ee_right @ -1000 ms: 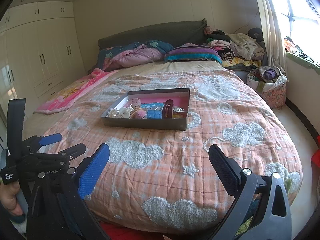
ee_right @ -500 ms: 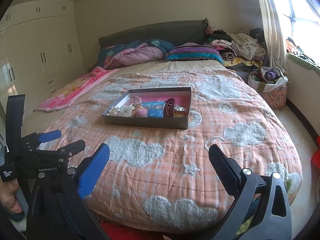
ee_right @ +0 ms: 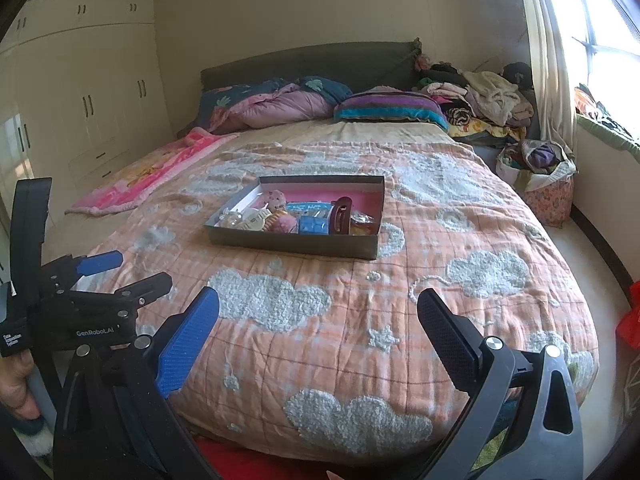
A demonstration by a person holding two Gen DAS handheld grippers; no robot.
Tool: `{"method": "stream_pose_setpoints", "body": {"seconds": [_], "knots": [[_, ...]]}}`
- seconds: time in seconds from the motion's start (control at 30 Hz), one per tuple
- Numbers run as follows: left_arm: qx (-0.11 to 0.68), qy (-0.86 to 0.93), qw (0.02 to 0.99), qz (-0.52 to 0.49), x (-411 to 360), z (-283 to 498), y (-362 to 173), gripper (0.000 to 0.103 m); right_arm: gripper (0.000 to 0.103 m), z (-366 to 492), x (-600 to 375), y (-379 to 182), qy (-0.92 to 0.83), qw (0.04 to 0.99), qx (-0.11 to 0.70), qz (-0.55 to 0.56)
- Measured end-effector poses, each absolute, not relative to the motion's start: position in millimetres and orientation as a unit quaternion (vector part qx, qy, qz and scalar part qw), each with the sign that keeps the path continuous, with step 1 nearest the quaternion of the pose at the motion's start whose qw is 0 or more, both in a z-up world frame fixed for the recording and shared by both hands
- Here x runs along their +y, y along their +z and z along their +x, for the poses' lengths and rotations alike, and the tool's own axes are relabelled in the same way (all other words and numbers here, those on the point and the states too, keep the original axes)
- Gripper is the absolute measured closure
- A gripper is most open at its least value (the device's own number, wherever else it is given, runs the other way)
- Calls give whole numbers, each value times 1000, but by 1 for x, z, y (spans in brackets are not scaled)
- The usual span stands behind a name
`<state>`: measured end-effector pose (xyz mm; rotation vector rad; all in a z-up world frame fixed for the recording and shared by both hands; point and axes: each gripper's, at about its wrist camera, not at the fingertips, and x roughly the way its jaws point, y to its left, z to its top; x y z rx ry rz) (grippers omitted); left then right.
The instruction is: Organize jewelry
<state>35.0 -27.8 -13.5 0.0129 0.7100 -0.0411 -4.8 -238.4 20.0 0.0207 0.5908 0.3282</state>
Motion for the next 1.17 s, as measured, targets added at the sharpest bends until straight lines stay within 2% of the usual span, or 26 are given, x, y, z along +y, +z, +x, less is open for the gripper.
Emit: {"method": "stream_pose_setpoints", "body": {"seconds": [0.4,0.93,1.17], "knots": [[362,-33,931,-9,-26,37,-19,9,4,-7,-235,16,157,943,295,6],[380,-23,925,9,-33,45,-20,9,4,-12,-256,33,139,955,261,26],[387,67,920,-17,12,101,-21,9,4,18,-293,38,108,963,244,37]]}}
